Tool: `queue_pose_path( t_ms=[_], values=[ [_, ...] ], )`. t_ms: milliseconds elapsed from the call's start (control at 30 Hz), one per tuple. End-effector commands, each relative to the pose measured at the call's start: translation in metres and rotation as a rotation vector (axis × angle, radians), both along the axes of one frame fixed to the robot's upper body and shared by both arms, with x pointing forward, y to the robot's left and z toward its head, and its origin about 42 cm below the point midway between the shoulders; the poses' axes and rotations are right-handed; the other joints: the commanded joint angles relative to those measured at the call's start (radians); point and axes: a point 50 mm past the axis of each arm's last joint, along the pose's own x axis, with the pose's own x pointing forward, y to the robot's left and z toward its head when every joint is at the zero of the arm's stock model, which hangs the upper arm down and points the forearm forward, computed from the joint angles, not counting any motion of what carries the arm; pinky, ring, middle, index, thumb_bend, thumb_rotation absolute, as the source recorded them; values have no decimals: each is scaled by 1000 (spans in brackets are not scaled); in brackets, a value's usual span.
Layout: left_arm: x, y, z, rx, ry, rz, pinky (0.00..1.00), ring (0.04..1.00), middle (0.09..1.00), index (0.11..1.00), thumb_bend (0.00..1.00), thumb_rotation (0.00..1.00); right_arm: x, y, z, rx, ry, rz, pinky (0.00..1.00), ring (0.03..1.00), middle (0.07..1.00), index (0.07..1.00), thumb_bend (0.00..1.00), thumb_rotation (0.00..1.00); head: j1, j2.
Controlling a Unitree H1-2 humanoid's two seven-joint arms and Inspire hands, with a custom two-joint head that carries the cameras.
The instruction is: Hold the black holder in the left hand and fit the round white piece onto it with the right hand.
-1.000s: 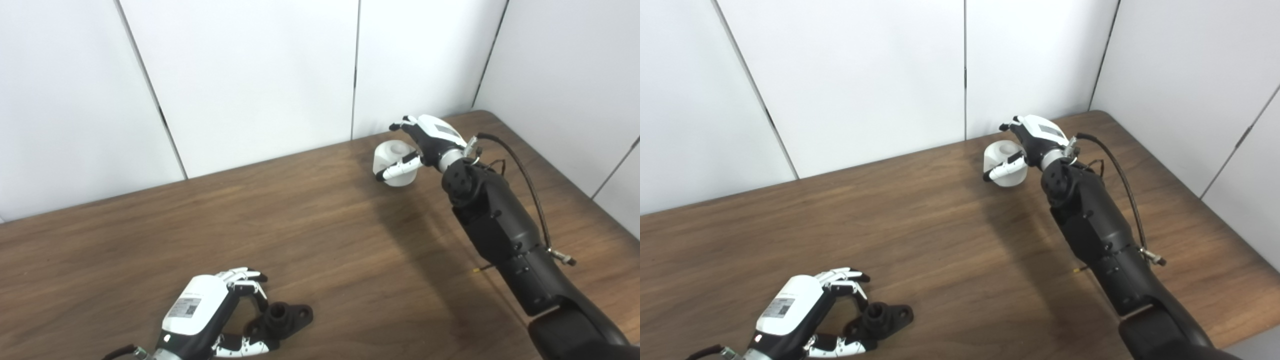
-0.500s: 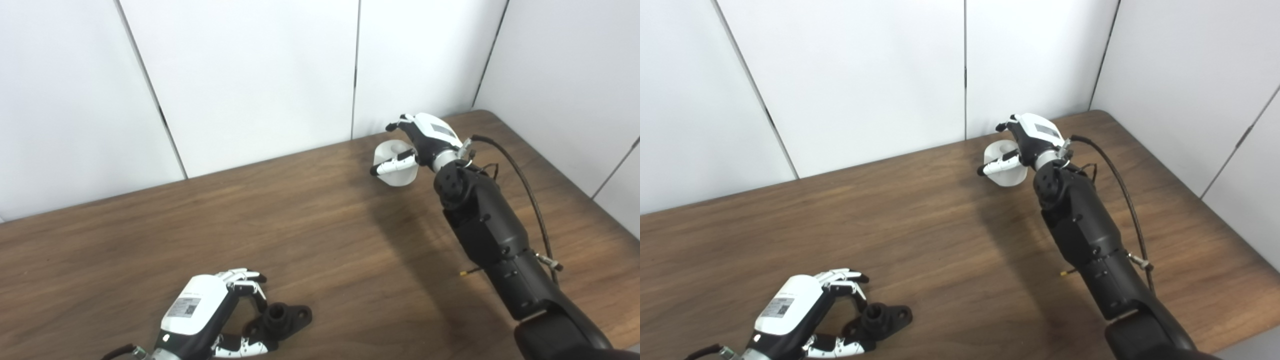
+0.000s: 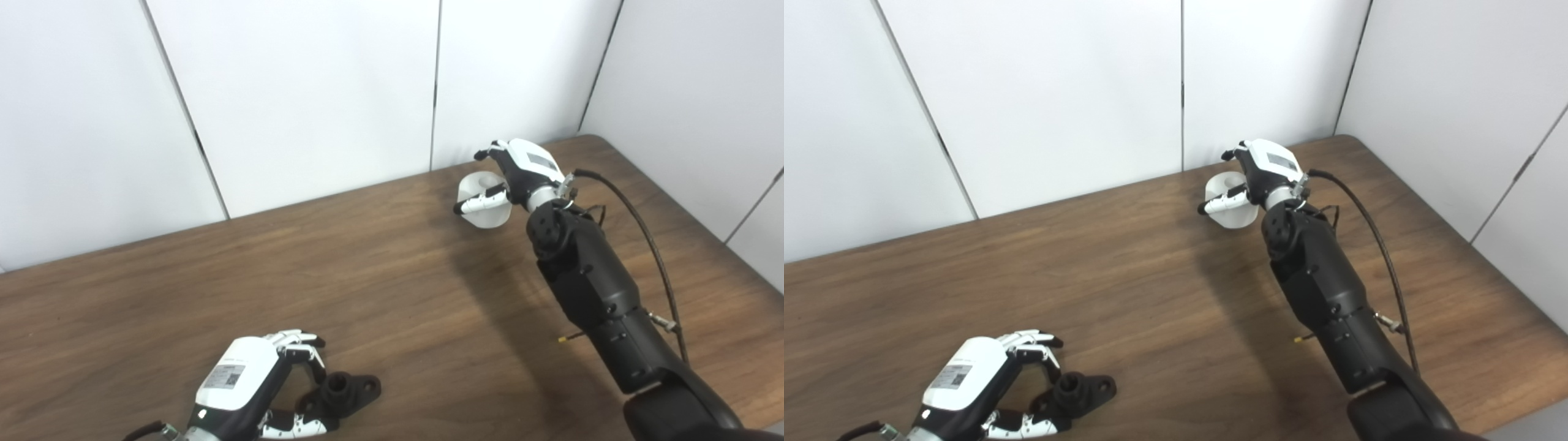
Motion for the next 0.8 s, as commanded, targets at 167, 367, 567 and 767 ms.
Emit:
queue_pose_path(
  t_ms=[167, 367, 567, 767],
  values=[
    [-5, 19, -18, 111, 100, 46, 762, 831, 789, 488, 517, 47, 9, -4, 29, -47, -98, -22, 947, 1000, 951, 828, 789, 391, 0, 8],
    [-6, 17, -17, 105, 104, 47, 761, 833, 790, 488, 517, 46, 9, -11, 29, -54, -95, -34, 957, 1000, 949, 824, 784, 388, 8, 14],
    [-6, 16, -17, 110, 96, 44, 755, 827, 789, 488, 517, 46, 10, -19, 30, -72, -95, -56, 941, 999, 940, 833, 784, 393, 12, 17],
    [-6, 16, -16, 104, 101, 47, 761, 828, 789, 488, 517, 46, 10, -22, 31, -63, -98, -65, 924, 990, 936, 824, 792, 384, 13, 23]
  ],
)
